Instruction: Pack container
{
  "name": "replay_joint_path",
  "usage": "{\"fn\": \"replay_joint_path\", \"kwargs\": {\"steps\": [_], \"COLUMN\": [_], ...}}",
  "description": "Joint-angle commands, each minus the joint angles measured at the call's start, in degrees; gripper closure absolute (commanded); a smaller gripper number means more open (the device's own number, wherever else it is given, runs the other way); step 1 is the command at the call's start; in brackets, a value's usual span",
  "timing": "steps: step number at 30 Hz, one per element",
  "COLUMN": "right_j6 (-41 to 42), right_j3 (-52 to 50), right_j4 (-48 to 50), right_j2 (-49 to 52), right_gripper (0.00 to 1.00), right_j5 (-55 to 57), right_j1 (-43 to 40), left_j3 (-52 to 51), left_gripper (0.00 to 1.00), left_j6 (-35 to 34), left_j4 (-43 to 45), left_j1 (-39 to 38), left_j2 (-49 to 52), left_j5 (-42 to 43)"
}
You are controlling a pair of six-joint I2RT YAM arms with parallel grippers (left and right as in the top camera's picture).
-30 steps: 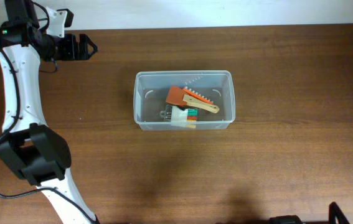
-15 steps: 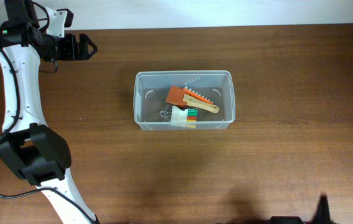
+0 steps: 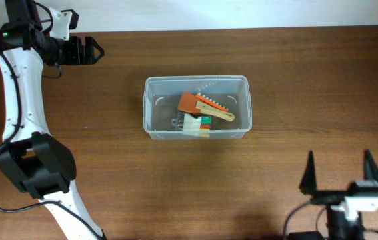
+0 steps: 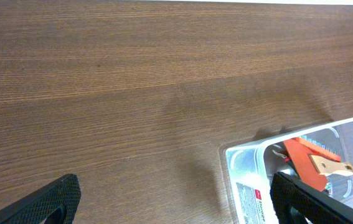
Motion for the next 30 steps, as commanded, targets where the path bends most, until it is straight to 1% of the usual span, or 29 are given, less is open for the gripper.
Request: {"fn": "replay_joint_path", "kwargs": {"steps": [1,9,13,24,30], "right_j6": [-0.8,-0.8,-0.8,-0.8,-0.8], "right_j3": [-6.9,-20.0,-23.9,-30.3,-30.3], "right_j4": [4.3,14.8,17.3,18.8,16.1], "right_j2": [-0.7,-0.7,-0.7,-0.7,-0.7], "right_gripper": [0.01,0.01,0.01,0.01,0.01], "right_j5": [-1.0,-9.6,-10.4,-10.4,-10.4], "right_j1": [0.3,-4.0,-4.5,-4.5,-4.5], "left_j3": [0.9,0.9,0.9,0.9,0.9], "left_gripper": [0.01,0.01,0.01,0.01,0.01], "left_j6": [-0.5,-0.5,-0.5,-0.5,-0.5], "left_j4": [0.1,0.1,0.1,0.1,0.1], "left_j1": [0.2,0.2,0.2,0.2,0.2], "left_j2": [0.0,0.0,0.0,0.0,0.0], "left_j5": [0.0,0.0,0.0,0.0,0.0]}}
